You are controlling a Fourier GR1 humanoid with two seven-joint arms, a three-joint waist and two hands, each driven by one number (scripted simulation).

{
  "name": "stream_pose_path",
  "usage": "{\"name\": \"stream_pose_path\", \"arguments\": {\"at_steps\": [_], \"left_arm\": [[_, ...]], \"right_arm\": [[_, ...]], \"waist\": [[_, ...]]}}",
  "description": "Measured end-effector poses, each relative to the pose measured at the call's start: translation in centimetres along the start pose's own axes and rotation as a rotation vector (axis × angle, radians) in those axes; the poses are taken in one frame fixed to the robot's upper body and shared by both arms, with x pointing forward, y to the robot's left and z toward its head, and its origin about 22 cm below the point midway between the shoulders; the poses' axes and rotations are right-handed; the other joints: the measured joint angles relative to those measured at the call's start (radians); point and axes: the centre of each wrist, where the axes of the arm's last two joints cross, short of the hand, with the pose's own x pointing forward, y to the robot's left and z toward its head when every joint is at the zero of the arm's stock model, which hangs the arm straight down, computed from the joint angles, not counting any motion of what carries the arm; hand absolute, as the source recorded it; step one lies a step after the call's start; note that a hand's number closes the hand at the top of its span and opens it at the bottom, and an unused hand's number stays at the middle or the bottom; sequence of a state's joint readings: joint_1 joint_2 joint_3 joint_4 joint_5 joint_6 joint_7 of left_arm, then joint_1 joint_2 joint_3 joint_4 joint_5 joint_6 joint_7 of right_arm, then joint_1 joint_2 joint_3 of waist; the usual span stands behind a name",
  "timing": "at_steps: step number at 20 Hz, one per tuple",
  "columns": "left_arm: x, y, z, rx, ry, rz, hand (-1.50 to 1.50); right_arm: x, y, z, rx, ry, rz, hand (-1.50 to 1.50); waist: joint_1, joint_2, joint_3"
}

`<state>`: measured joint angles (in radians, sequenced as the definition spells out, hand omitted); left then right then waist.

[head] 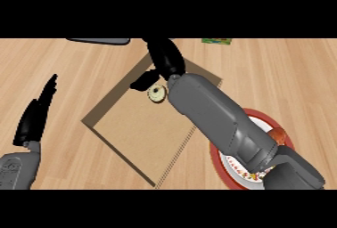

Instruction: Pick the cupcake from the plate and place it in the cardboard box

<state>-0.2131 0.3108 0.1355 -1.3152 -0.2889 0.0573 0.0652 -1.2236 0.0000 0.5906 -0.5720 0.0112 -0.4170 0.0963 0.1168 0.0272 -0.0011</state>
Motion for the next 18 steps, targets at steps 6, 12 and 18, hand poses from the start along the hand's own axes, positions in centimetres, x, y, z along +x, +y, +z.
{"name": "stream_pose_path", "arguments": {"at_steps": [6, 12, 18], "left_arm": [[-0.7, 0.6, 0.3, 0.018, 0.022, 0.004, 0.0], [-1.8, 2.1, 1.3, 0.049, 0.047, -0.001, 0.0], [-2.0, 2.5, 1.4, 0.069, 0.064, 0.001, 0.0]], "right_arm": [[0.0, -1.1, -0.5, -0.13, -0.046, -0.171, -1.5], [-2.6, -3.0, -0.9, -0.17, -0.072, -0.312, -1.5], [-7.7, -7.6, -0.5, -0.216, -0.047, -0.356, -1.5]], "waist": [[-0.025, -0.005, 0.001], [-0.065, -0.013, 0.001], [-0.089, -0.018, 0.001]]}}
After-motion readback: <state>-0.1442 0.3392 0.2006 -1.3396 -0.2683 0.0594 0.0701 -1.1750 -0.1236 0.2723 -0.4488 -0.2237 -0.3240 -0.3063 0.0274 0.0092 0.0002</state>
